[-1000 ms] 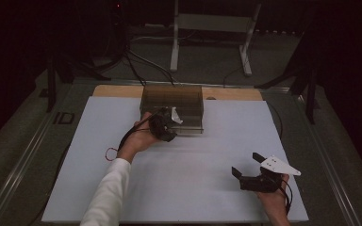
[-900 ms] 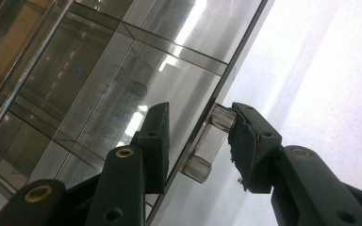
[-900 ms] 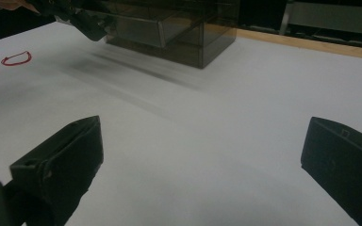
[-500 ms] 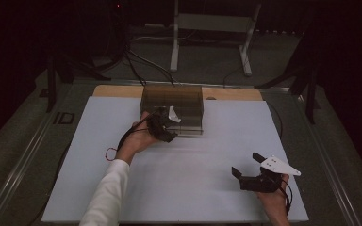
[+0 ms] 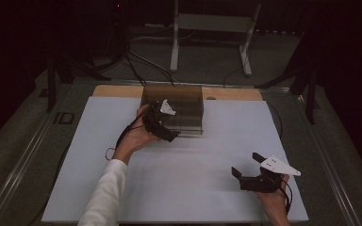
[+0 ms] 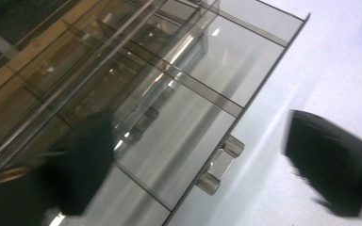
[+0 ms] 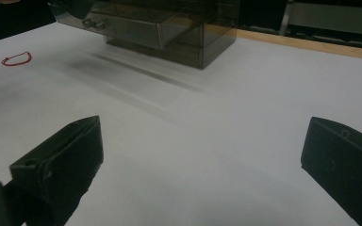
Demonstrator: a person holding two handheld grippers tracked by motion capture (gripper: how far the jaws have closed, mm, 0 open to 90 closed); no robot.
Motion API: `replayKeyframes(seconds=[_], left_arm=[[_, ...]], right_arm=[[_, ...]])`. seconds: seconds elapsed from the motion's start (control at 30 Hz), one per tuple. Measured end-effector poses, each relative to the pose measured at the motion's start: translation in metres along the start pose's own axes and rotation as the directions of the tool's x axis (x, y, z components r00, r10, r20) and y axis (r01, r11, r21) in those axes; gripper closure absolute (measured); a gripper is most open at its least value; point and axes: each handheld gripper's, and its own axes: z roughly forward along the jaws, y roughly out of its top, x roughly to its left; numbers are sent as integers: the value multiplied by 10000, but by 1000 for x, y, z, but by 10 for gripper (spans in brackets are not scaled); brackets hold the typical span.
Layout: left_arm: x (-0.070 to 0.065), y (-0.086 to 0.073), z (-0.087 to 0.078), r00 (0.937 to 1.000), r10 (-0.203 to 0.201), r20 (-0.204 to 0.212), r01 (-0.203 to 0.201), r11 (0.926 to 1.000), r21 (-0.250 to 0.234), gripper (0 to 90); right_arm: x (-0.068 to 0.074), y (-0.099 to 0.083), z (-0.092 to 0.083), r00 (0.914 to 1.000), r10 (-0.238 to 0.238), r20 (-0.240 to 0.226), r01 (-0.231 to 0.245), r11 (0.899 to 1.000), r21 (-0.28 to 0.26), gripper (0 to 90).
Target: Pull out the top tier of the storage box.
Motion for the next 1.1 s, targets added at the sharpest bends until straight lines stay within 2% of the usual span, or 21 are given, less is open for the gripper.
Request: replayKeyframes(seconds=[0.07, 0.13, 0.3, 0.4, 0.5, 0.6, 0.67, 0.73, 0.9, 1.1], left_arm=[[1, 0, -1, 9997, -169, -154, 168, 9998, -44, 25], [3, 0, -3, 9994, -326, -116, 324, 9994, -120, 9], [4, 1, -7, 9987, -369, -344, 354, 9984, -438, 9], [4, 1, -10, 9982, -577, -187, 562, 9959, -705, 9], [5, 2, -12, 9974, -723, -82, 714, 9944, -776, 10], [7, 2, -14, 9930, -1179, -51, 1172, 9903, -750, 10], [9, 1, -16, 9912, -1325, 69, 1326, 9882, -761, 11], [10, 1, -18, 9915, -1299, -17, 1295, 9888, -748, 11], [13, -3, -24, 9891, -1446, -274, 1409, 9843, -1065, 11], [16, -7, -31, 9865, -1616, -259, 1565, 9777, -1401, 11]], right_arm=[[0, 0, 0, 10000, 1, -4, -1, 10000, -7, 0], [0, 0, 0, 10000, 5, 7, -5, 10000, -9, 0], [0, 0, -1, 10000, -1, 11, 1, 10000, -43, 0], [0, 0, 0, 10000, -6, 12, 6, 10000, -48, 0], [0, 0, 0, 10000, -16, 19, 16, 10000, -68, 0], [0, 0, -1, 10000, -12, 21, 12, 10000, -86, 0], [0, 0, -1, 10000, -11, 3, 11, 9999, -122, 0], [0, 0, -1, 10000, -9, -5, 9, 9999, -122, 0], [0, 0, -1, 10000, -19, -20, 19, 9999, -147, 0], [0, 0, -2, 10000, 6, -6, -7, 9998, -178, 0]])
